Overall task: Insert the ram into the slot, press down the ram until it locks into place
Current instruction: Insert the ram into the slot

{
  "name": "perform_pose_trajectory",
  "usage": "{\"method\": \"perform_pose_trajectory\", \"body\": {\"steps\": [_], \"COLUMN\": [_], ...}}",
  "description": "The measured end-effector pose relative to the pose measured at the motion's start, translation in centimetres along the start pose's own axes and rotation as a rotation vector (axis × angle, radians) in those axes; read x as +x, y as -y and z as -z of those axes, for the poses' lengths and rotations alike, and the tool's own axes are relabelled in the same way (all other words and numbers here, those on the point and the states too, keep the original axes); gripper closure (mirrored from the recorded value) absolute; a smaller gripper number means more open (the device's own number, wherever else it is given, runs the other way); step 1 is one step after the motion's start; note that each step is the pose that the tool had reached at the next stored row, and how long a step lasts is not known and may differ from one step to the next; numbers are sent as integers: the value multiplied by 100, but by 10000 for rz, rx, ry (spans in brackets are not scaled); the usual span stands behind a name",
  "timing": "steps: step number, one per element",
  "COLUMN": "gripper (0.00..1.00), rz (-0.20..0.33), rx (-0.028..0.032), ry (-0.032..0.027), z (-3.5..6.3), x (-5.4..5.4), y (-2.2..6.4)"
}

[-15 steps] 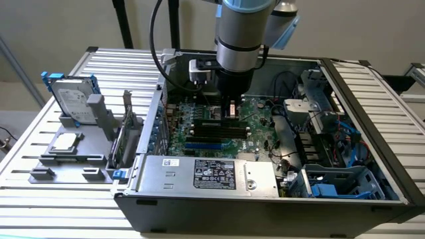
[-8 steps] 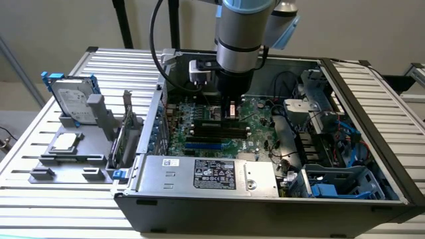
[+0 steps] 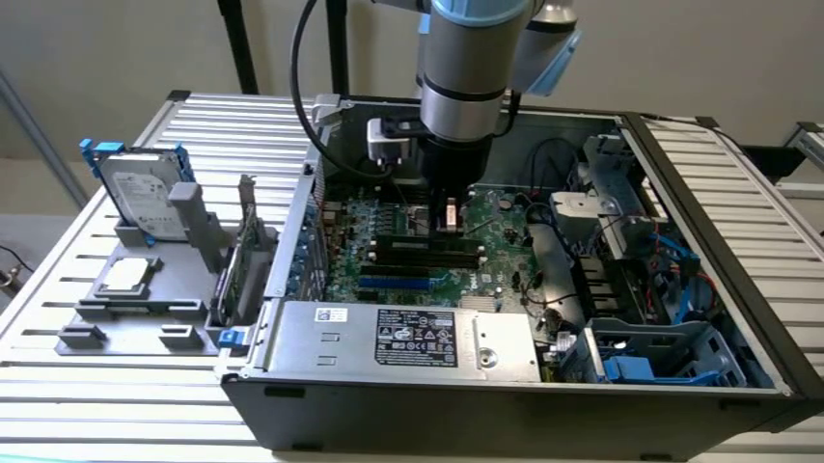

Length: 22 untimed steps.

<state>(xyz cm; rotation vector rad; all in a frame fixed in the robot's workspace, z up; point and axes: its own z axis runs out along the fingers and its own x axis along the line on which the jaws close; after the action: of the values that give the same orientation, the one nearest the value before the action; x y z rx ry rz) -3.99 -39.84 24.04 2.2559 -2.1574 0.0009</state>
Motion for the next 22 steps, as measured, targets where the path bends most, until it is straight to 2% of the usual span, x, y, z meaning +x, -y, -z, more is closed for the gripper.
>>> {"method": "perform_pose_trajectory", "body": {"steps": [5, 13, 16, 22], "gripper": [86, 86, 86, 86], "rz": [2, 10, 11, 10], "rx": [8, 104, 120, 118], "ry": [-5, -14, -18, -81], "z": [-14, -45, -60, -89], "x": [-2, -20, -24, -28], "y": [3, 3, 4, 4]}}
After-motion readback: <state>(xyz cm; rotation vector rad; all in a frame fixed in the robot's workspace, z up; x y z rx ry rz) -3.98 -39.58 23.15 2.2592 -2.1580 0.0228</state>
